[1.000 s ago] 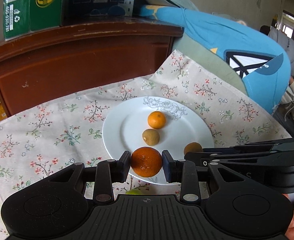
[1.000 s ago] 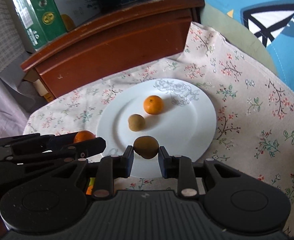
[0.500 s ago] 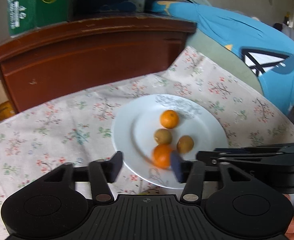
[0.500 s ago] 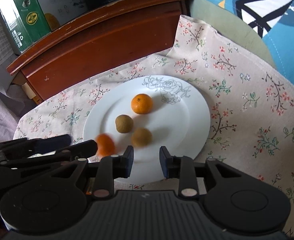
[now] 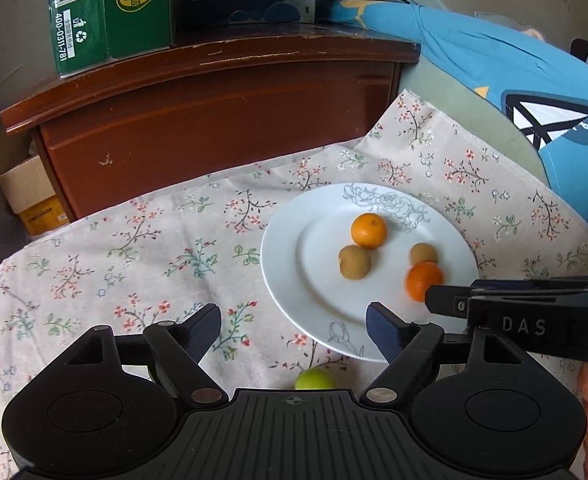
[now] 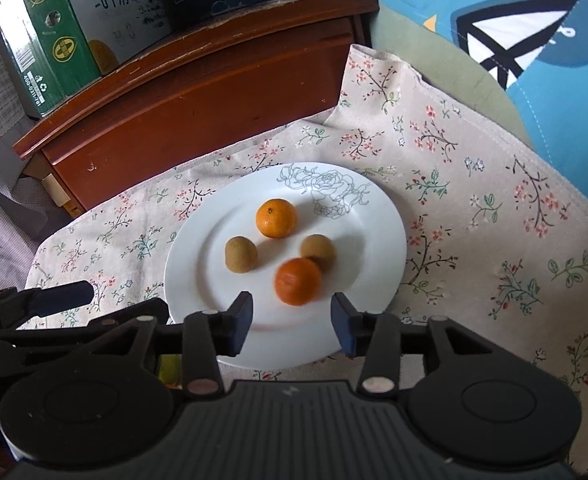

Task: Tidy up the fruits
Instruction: 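Withdraw both open tools from the plate toward the remaining fruit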

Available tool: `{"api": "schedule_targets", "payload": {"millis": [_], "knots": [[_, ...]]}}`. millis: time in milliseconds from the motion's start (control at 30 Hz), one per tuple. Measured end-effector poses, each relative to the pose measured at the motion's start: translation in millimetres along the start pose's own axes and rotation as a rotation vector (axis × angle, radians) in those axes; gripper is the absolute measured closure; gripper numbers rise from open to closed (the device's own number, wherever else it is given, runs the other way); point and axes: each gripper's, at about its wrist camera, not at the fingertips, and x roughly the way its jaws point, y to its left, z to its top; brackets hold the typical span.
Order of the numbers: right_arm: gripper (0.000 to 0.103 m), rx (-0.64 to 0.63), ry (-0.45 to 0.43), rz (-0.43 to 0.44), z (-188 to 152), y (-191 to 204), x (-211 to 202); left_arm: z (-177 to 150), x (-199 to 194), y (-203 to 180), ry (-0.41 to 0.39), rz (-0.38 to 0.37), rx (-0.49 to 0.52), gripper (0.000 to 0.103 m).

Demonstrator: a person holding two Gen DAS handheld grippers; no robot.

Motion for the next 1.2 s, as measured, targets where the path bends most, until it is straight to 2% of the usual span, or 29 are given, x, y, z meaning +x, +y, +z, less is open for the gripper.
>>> {"api": "schedule_targets", "payload": {"millis": [300,533,867,1200], "knots": [[0.058,-0.04,-0.005,0.018,-3.7,8.4,-16.6,-5.7,-23.8,4.6,0.008,0.028,0.011,0.018],[0.058,-0.073,0.004,0.052,-10.2,14.4,-28.6,-15.1,-50.8,28.4,0.009,0.058,-0.028,0.017],[0.058,-0.1,0.024,0.076,-24.8,16.7,-41.1,-36.4,-77.1,71.1,0.02,0.109,-0.12,0.017],[0.058,-0.126,0.073,0.11,-44.6,19.0,-47.2,-68.9,-87.5,112.4,0.071,0.183,-0.226,0.017]]}}
